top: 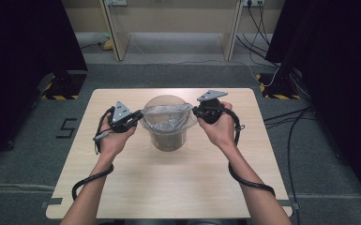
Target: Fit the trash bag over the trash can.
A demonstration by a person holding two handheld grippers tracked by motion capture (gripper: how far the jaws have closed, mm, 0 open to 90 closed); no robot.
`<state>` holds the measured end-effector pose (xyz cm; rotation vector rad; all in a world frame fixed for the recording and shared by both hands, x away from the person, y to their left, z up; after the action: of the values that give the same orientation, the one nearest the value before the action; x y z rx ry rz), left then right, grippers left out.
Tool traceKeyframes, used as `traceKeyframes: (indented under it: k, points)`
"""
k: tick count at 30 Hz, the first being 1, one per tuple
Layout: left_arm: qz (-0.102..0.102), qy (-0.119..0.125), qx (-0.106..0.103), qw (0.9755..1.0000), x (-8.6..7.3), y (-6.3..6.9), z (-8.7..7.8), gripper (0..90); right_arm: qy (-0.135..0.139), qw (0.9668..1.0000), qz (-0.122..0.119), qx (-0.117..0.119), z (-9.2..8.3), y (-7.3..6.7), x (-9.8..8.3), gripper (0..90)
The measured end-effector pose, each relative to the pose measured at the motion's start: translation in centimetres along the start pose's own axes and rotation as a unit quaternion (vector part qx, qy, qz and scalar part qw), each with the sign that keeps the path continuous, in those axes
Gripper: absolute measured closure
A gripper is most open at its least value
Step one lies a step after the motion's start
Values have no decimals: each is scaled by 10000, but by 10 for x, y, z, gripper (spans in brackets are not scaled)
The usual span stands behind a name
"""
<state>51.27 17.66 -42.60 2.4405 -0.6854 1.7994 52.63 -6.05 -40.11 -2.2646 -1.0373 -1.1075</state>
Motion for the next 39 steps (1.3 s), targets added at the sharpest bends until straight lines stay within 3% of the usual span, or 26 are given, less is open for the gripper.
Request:
traceKeyframes:
  k: [15, 27, 38, 39]
  points:
    - [-6, -92, 90, 9999, -4, -8, 17, 842, -122, 9994, 212, -245, 26, 15, -9, 881]
    - [-27, -156, 116, 9998, -8, -10, 23, 841, -264, 9989, 316, -203, 38, 19, -18, 877]
    - [91, -80, 167, 9998, -4, -12, 24, 844, -85, 9996, 236, -154, 16, 15, -12, 770]
    - [30, -123, 152, 9998, -4, -10, 23, 844, -84, 9996, 224, -154, 14, 15, -11, 764]
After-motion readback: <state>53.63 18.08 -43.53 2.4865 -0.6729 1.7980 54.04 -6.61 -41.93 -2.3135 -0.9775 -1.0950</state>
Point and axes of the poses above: each handheld gripper's, and its own axes: z roughly forward along the jaws, x roughly out of its top, y roughly to its right, the point moved 8 cm from there along z, roughly forward along the jaws, and after that the axes turned 13 degrees about x, right-handed, at the moved point
